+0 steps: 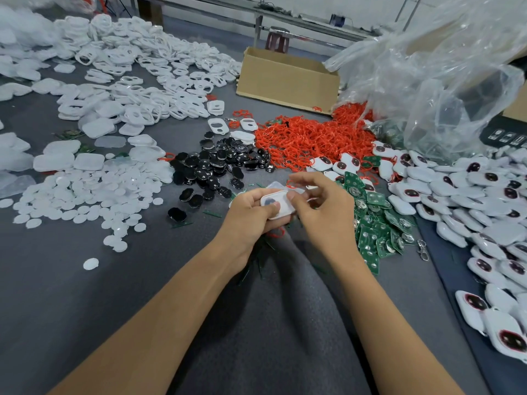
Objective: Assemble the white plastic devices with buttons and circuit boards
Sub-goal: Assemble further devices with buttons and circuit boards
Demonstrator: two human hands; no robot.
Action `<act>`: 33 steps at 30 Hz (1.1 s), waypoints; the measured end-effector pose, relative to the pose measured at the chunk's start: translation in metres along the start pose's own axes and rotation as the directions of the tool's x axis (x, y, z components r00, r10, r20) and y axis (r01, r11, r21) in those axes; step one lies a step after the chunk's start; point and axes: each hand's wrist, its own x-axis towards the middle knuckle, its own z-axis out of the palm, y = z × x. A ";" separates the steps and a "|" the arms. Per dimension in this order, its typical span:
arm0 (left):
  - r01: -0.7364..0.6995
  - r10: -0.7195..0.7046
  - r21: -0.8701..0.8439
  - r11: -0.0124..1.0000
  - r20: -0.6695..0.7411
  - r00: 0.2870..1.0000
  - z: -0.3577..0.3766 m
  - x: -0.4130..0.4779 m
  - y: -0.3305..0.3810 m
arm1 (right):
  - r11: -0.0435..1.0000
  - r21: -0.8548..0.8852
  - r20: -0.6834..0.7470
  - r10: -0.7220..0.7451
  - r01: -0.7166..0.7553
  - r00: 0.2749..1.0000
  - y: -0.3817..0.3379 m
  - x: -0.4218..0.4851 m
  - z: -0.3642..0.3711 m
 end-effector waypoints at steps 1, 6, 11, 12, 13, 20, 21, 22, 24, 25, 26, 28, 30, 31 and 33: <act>-0.004 0.004 0.001 1.000 0.006 1.000 0.000 0.000 0.000 | 0.999 0.014 0.057 0.047 -0.048 0.997 0.001 0.001 -0.002; -0.027 0.024 0.076 0.997 0.033 0.999 0.000 0.000 -0.003 | 0.987 0.072 0.150 0.131 -0.143 0.980 0.002 0.003 -0.005; -0.042 0.040 0.067 0.997 0.029 0.999 0.000 -0.003 -0.003 | 0.969 0.128 0.101 0.198 -0.210 0.975 0.004 0.005 -0.005; -0.040 0.039 0.065 0.997 0.022 0.999 0.000 -0.003 -0.003 | 0.965 0.143 0.105 0.206 -0.220 0.973 0.004 0.005 -0.006; -0.036 0.035 0.068 0.997 0.013 0.999 -0.001 -0.003 -0.002 | 0.961 0.160 0.119 0.207 -0.225 0.971 0.004 0.005 -0.006; -0.052 0.057 0.134 0.990 -0.039 0.998 0.000 -0.004 -0.001 | 0.957 0.178 0.239 0.185 -0.231 0.953 0.001 0.004 -0.006; -0.052 0.059 0.140 0.989 -0.044 0.997 0.001 -0.004 -0.001 | 0.958 0.167 0.227 0.191 -0.232 0.955 0.001 0.004 -0.005; -0.053 0.060 0.142 0.988 -0.048 0.997 0.001 -0.004 -0.002 | 0.960 0.156 0.215 0.196 -0.232 0.957 0.001 0.004 -0.005; -0.055 0.063 0.137 0.989 -0.052 0.997 0.001 -0.005 -0.002 | 0.962 0.146 0.197 0.201 -0.232 0.960 0.002 0.004 -0.003; -0.056 0.064 0.131 0.990 -0.055 0.996 0.001 -0.005 -0.002 | 0.962 0.150 0.196 0.198 -0.229 0.960 0.002 0.003 -0.003; -0.056 0.063 0.125 0.991 -0.059 0.996 0.000 -0.005 -0.002 | 0.960 0.162 0.199 0.194 -0.227 0.961 0.003 0.003 -0.002; -0.051 0.059 0.106 0.993 -0.070 0.996 0.000 -0.004 -0.002 | 0.949 0.213 0.210 0.189 -0.234 0.959 0.004 0.003 -0.002; -0.054 0.062 0.084 0.995 -0.094 0.994 0.000 -0.002 -0.002 | 0.926 0.291 0.221 0.180 -0.241 0.959 0.003 0.004 -0.005; -0.061 0.070 0.082 0.995 -0.110 0.991 0.000 -0.002 -0.002 | 0.927 0.300 0.210 0.168 -0.227 0.963 0.003 0.005 -0.007; -0.076 0.091 0.107 0.991 -0.142 0.986 -0.001 -0.001 -0.003 | 0.972 0.185 0.130 0.125 -0.147 0.984 0.005 0.008 -0.014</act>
